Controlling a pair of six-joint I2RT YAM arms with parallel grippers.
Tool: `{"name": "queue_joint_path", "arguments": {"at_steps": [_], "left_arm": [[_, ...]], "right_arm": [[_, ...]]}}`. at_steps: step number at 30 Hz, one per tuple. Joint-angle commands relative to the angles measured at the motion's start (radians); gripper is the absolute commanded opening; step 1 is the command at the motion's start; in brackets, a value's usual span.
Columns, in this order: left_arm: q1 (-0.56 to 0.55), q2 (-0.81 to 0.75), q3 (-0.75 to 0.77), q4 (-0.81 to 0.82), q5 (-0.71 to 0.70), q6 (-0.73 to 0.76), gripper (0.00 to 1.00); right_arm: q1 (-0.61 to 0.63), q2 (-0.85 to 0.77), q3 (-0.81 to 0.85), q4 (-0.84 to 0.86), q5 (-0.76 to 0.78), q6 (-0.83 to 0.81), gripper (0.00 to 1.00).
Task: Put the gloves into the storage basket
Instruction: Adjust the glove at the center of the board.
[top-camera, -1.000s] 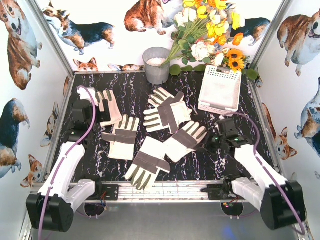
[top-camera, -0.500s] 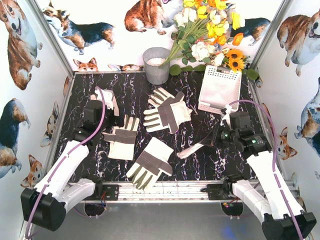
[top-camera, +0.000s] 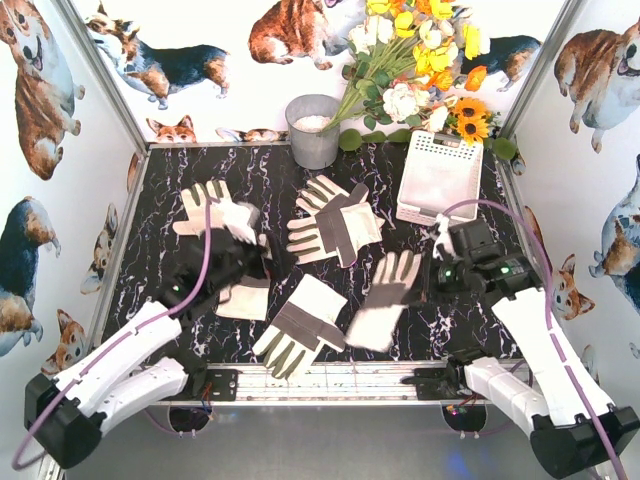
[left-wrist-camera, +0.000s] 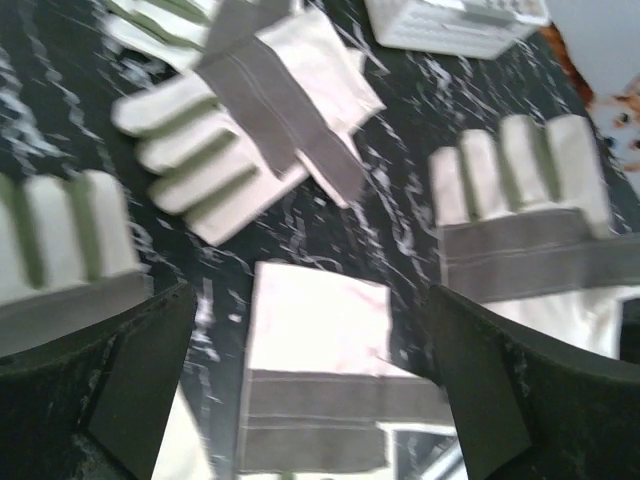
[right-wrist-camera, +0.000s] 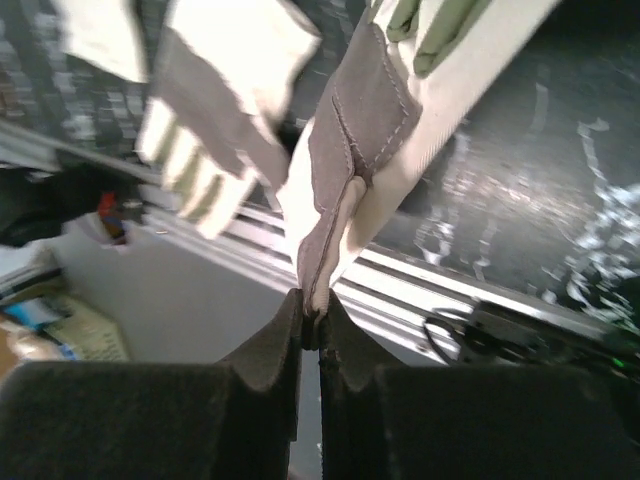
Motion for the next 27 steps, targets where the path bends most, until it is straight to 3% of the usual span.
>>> {"name": "queue_joint_path", "arguments": {"at_steps": [1, 8, 12, 16, 27], "left_arm": [[-0.148, -0.027, -0.055, 0.061, -0.098, -0.218, 0.90], [-0.375, 0.077, -0.110, 0.191, -0.258, -0.378, 0.85], [-0.456, 0.213, -0.053, 0.218, -0.328, -0.399, 0.82], [-0.491, 0.357, 0.020, 0.248, -0.348, -0.405, 0.78], [-0.504, 0.624, 0.158, 0.397, -0.301, -0.451, 0.62]], "right_arm": [[0.074, -0.028, -0.057, -0.061, 0.300, 0.039, 0.00], [0.113, -0.079, -0.248, 0.176, 0.414, 0.230, 0.00], [0.112, -0.035, -0.303, 0.247, 0.484, 0.247, 0.00], [0.113, 0.001, -0.295, 0.219, 0.583, 0.218, 0.00], [0.114, -0.084, -0.350, 0.257, 0.569, 0.251, 0.00]]}}
